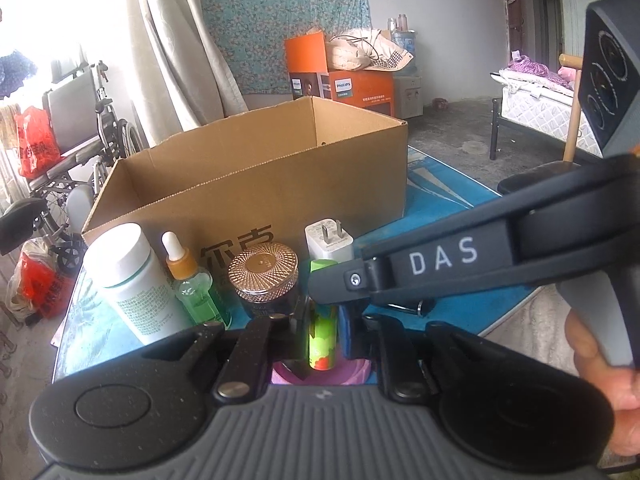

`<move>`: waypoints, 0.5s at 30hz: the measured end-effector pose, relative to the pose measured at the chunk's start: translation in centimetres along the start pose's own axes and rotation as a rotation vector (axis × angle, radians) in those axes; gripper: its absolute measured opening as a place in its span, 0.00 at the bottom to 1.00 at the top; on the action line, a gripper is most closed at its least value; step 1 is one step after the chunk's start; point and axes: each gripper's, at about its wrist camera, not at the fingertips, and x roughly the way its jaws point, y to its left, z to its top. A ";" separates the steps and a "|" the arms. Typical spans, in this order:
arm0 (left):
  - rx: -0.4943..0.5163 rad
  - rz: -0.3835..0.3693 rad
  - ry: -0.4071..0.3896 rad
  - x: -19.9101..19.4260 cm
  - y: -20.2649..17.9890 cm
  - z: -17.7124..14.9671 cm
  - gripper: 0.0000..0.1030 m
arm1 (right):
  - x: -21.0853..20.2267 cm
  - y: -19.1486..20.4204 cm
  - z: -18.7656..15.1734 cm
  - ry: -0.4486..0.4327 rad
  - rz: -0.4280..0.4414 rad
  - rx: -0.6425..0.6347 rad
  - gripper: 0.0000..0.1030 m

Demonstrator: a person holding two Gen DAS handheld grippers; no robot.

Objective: Organize rigid objects
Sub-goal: 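Carry the glue stick into the cardboard box and open the right gripper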

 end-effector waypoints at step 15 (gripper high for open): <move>-0.054 0.082 -0.148 -2.7 5.9 10.7 0.15 | -0.9 6.1 11.9 -0.142 0.108 -0.214 0.13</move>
